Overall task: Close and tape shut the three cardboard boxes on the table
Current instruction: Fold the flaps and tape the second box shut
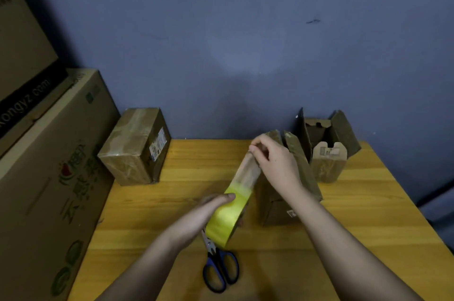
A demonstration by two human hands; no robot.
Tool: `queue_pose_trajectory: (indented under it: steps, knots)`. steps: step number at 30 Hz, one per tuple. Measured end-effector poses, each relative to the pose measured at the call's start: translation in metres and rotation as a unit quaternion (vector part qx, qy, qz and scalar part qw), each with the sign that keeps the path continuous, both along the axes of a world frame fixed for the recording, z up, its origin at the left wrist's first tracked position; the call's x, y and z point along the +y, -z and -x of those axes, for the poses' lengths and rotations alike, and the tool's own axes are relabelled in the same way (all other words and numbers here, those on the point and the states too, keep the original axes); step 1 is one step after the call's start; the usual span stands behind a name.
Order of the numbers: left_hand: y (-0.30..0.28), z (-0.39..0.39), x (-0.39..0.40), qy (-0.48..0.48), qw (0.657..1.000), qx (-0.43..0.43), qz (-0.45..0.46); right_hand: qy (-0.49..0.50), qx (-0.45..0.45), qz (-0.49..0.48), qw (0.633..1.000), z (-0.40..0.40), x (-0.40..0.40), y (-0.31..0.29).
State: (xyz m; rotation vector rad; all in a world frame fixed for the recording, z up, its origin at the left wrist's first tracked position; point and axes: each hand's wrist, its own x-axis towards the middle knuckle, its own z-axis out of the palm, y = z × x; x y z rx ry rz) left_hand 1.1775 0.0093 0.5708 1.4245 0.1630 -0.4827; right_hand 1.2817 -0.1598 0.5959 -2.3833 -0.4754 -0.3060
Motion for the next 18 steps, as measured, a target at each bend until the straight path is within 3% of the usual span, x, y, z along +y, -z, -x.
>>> queue_pose_trajectory:
  steps: [5,8,14,15,18]
  knots:
    - [-0.007,0.004,0.000,0.007,0.998,-0.059,0.037,0.033,0.065,-0.095,0.993,-0.014,-0.006,0.004]
    - [-0.004,0.000,-0.001,0.012,0.996,-0.084,-0.008,0.040,0.057,-0.088,0.994,-0.017,-0.008,0.000]
    - [0.002,-0.016,-0.001,0.008,0.966,-0.139,-0.219,0.044,-0.036,-0.043,0.997,-0.004,0.002,-0.005]
    - [0.003,-0.019,0.001,-0.004,0.966,-0.132,-0.224,0.038,-0.054,-0.045,0.997,-0.002,0.006,-0.005]
    - [0.006,-0.028,0.006,-0.048,0.990,-0.044,-0.128,0.025,-0.139,-0.040,0.989,0.004,0.016,-0.011]
